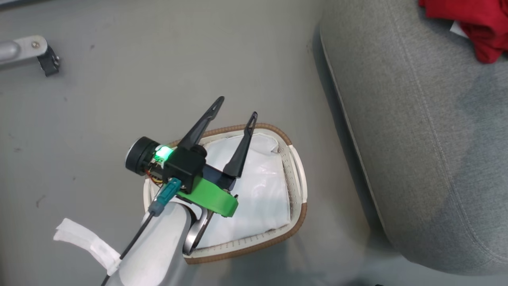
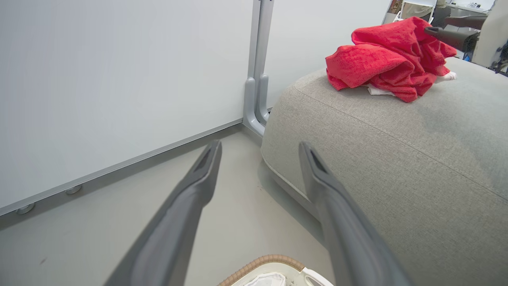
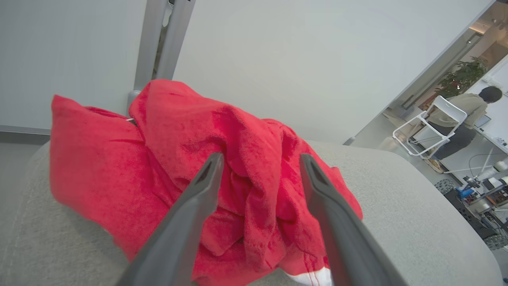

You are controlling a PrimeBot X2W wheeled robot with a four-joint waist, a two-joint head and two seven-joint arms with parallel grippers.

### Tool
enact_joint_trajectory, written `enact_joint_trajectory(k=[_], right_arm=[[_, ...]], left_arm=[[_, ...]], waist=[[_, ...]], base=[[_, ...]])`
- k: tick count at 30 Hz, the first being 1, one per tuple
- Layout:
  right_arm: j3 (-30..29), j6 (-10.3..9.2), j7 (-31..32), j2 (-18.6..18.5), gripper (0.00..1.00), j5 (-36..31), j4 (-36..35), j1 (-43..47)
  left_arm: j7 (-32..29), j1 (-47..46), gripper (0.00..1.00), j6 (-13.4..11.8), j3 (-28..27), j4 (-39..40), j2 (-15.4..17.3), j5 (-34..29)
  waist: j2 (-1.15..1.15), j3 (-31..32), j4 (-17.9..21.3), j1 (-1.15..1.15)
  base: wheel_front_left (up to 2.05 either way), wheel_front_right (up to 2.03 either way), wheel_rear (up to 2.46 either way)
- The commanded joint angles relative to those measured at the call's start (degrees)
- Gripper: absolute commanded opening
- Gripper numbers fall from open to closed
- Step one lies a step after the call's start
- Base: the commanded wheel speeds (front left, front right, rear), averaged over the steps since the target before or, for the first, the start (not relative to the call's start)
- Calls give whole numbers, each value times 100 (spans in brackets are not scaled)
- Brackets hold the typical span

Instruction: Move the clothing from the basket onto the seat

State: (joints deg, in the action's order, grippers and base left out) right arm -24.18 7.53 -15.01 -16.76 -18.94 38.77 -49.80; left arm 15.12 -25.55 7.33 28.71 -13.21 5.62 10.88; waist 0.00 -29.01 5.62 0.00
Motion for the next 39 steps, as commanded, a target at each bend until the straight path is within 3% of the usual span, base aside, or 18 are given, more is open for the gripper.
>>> enact_joint_trajectory(k=[1, 11, 19, 26, 33, 39], right_arm=[[81, -9, -23, -12, 100, 71, -73, 138], [765, -8, -18, 246, 100, 539, -191, 332], [1302, -8, -18, 897, 100, 998, -338, 833], [1659, -8, -18, 1330, 100, 1546, -837, 1789], [2440, -8, -18, 1364, 100, 2673, -1244, 3017], [2951, -8, -18, 1371, 100, 3137, -1593, 3863]], left_arm=[[5, 75, 100, -33, -117, -2, -24, 63], [5, 284, 100, -198, -1002, -100, -196, 319], [4, 793, 100, -308, -1796, -355, -237, 493], [5, 1491, 100, -290, -2503, -459, -240, 452], [5, 2331, 100, -203, -2966, -296, -259, 437], [5, 2897, 100, -145, -3096, -171, -269, 431]], waist=[[0, 375, 16, 0], [0, 1328, -302, 0], [0, 1927, -645, 0], [0, 2322, -808, 0], [0, 2602, -757, 0], [0, 2813, -715, 0]], base=[[0, 0, 0], [0, 0, 0], [0, 0, 0], [0, 0, 0], [0, 0, 0], [0, 0, 0]])
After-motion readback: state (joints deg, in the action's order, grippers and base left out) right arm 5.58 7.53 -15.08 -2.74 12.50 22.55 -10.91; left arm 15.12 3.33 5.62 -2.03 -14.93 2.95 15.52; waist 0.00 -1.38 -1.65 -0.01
